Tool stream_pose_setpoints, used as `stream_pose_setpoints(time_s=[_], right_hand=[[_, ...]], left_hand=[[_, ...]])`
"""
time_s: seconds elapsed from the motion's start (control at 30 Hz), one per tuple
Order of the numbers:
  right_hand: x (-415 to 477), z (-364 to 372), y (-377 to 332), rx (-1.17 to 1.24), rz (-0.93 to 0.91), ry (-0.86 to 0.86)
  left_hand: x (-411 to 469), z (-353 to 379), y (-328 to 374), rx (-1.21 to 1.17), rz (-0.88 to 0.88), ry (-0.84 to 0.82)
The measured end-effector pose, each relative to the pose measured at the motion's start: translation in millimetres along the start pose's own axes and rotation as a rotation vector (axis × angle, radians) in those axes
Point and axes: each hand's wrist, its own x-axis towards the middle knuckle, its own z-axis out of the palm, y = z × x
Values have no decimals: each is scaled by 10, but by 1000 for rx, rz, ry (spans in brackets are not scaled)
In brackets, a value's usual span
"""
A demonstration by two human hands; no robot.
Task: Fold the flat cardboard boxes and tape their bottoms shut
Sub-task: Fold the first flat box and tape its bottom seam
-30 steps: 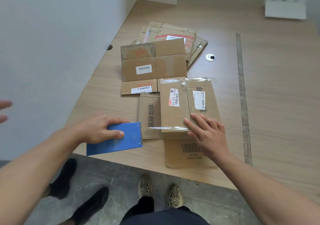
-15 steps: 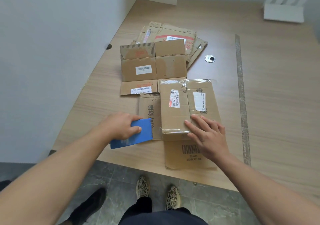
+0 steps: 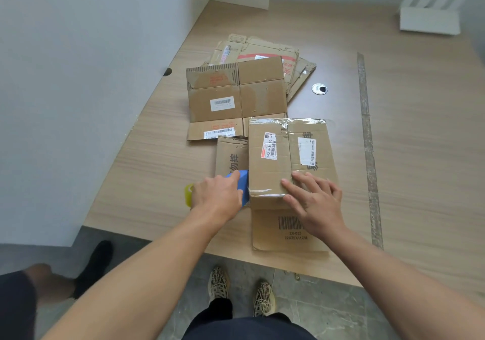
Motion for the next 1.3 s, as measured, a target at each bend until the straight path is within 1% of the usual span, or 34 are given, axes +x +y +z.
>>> stream_pose_setpoints(time_s=[0.07, 0.2, 0.23, 0.37, 0.47, 0.6, 0.7, 0.8, 0.9, 1.07, 1.2, 1.3], right_hand=[[20, -17, -64, -23, 9, -7], [183, -82, -281, -70, -6, 20], [227, -65, -362, -65, -14, 2], [287, 121, -607, -89, -6, -171], [295, 180, -637, -107, 30, -172], [318, 161, -690, -32, 87, -217], [316, 141, -722, -18, 100, -239], [318, 147, -758, -31, 130, -226], [304, 180, -799, -40, 152, -193], [281, 203, -821, -66, 166, -172], [293, 206, -844, 12, 199, -117], [289, 209, -862, 20, 199, -108]], left_hand=[[-7, 25, 56, -31, -47, -32], [-48, 91, -18, -110, -64, -37], [-69, 102, -79, -132, -68, -36], [-152, 121, -348, -177, -98, -35], [-202, 126, -517, -232, -112, -25], [-191, 127, -689, -310, -138, -2], [-158, 199, -781, -266, -164, 17], [-97, 339, -896, -233, -212, 25], [-38, 503, -1024, -286, -249, -15], [-40, 743, -1096, -356, -234, -66], [-39, 863, -1002, -347, -189, -66], [-18, 914, -977, -382, -186, -88]])
